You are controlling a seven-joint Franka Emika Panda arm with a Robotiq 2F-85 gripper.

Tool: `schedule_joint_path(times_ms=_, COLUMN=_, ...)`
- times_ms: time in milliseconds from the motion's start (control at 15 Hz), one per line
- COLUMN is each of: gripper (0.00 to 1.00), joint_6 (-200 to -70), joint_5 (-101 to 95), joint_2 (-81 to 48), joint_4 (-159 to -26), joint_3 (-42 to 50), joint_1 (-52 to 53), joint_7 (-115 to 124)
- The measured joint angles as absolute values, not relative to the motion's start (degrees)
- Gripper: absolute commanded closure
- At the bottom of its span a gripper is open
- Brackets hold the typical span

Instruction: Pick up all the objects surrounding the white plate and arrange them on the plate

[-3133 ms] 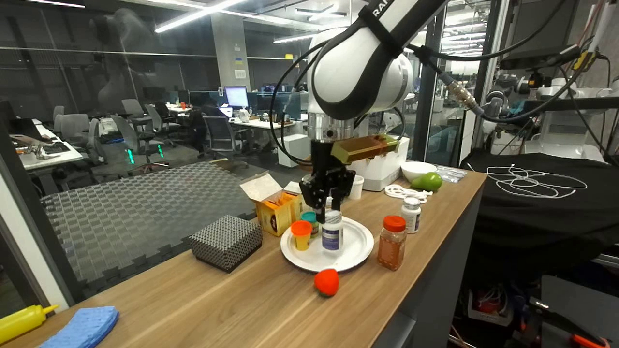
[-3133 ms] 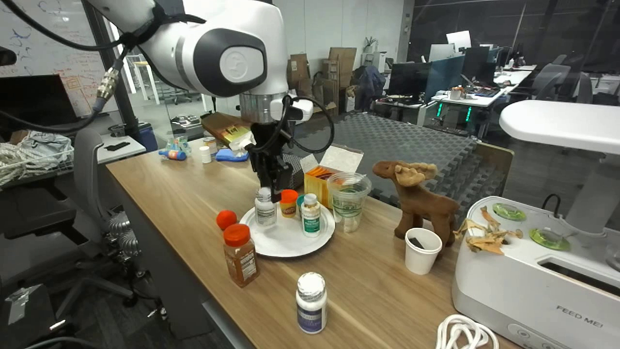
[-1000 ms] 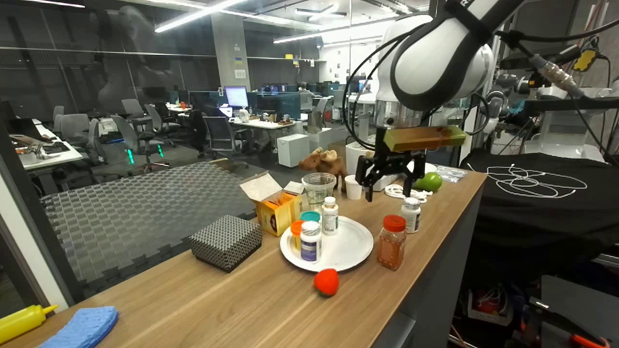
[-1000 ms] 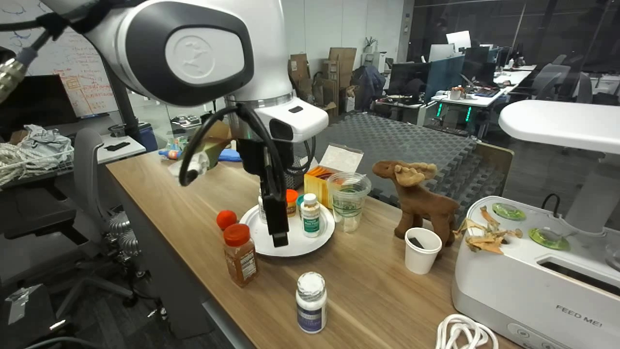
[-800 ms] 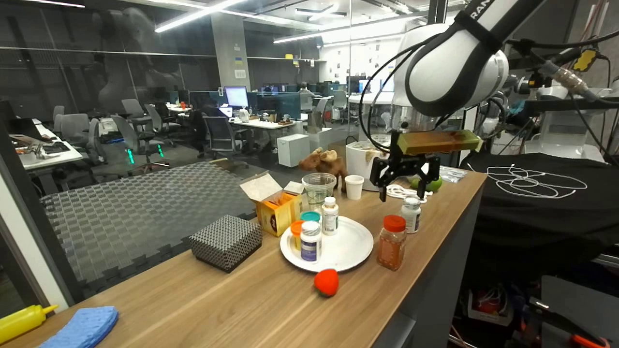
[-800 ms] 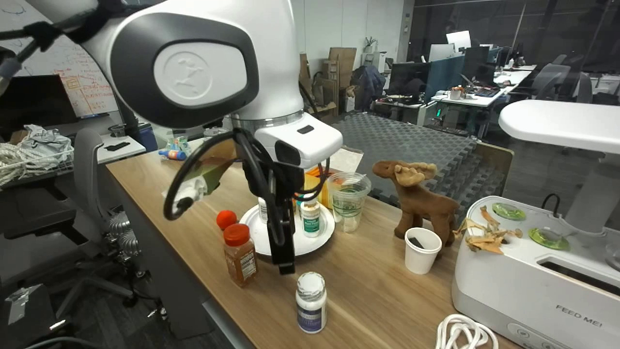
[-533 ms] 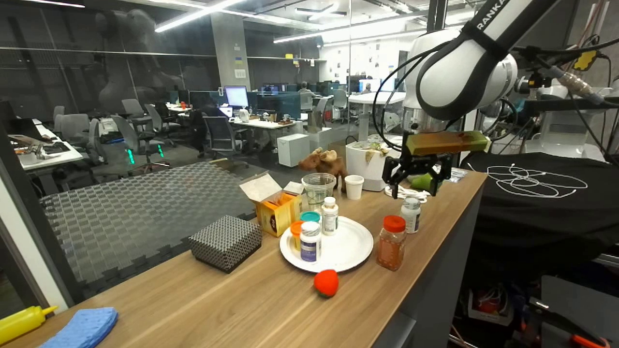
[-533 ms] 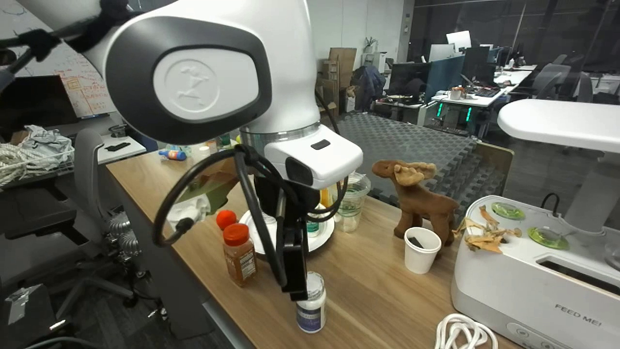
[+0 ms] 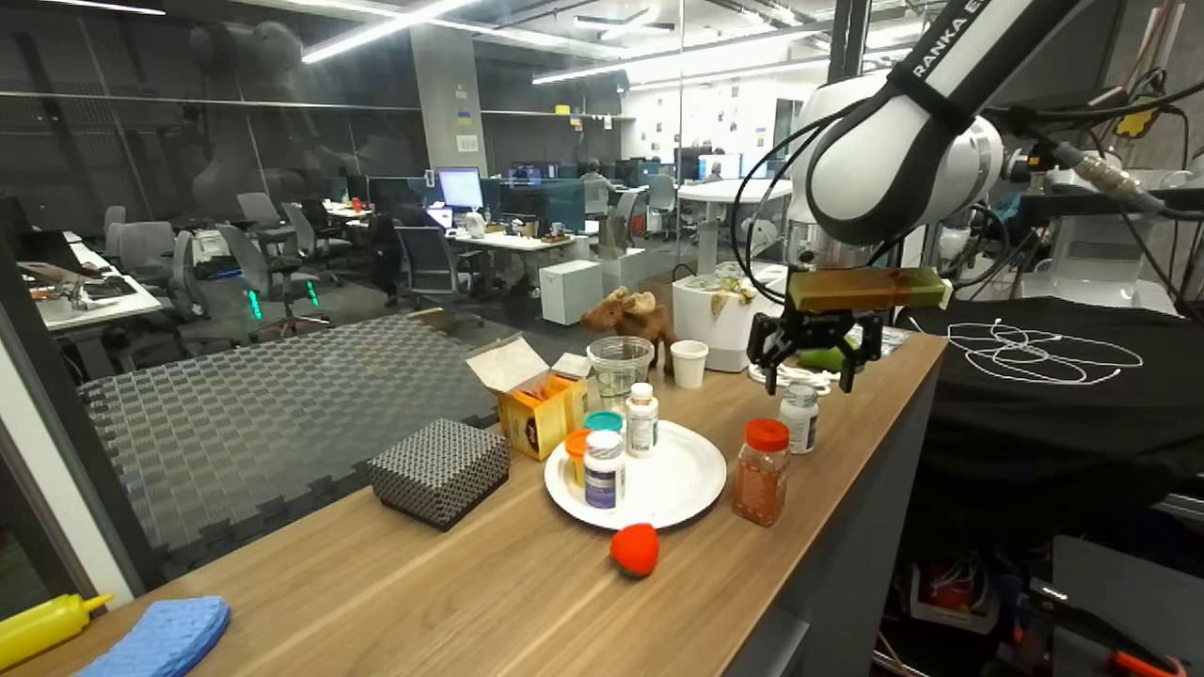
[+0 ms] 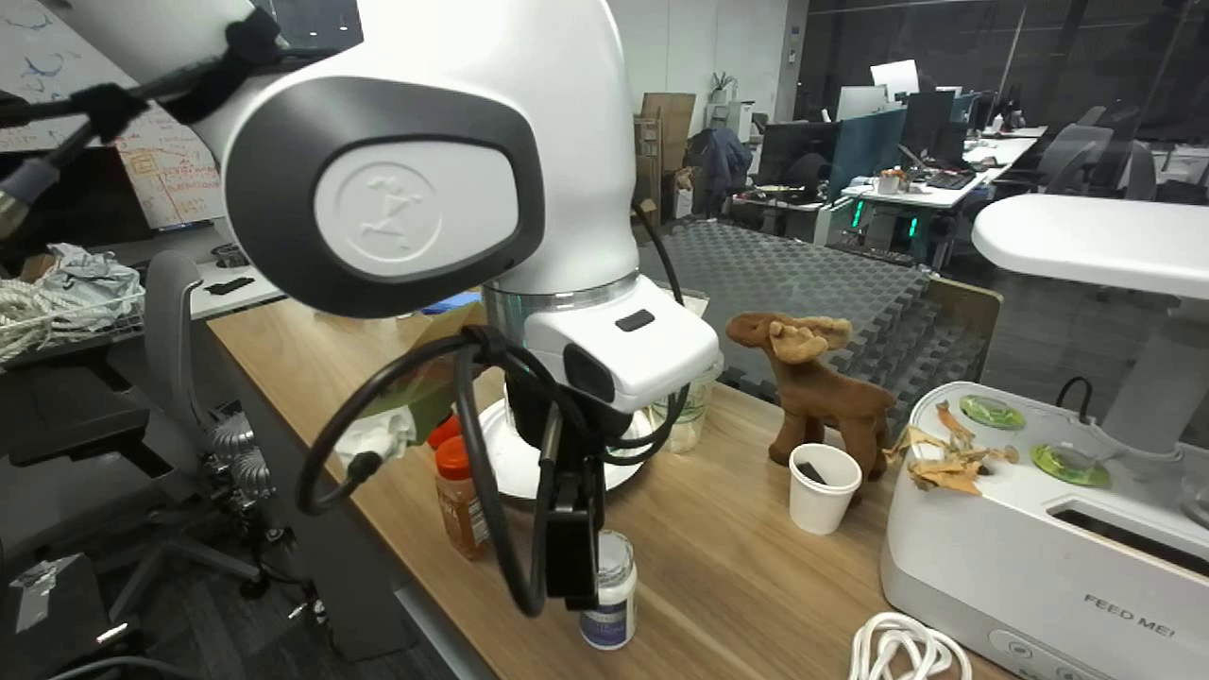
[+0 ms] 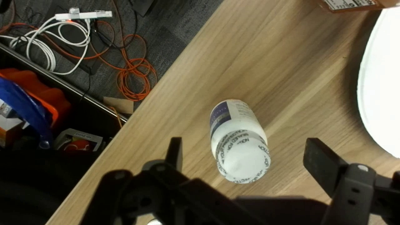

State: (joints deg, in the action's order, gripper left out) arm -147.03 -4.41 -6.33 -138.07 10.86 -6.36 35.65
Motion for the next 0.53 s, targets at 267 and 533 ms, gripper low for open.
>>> schedule_joint_path(times_ms=267, gripper=0.26, joint_6=-149.76, joint_5=0.75, joint_2=-8.99, joint_4=-136.85, joint_3=10.91, joint_1=-6.77, joint_7=35.34)
schedule_joint_path(times_ms=533, gripper=0.47, joint_6=-151.1, joint_5=3.72, joint_2=-11.44, joint_4=-135.2, joint_3=10.98, joint_1=-7.32, joint_7=35.14)
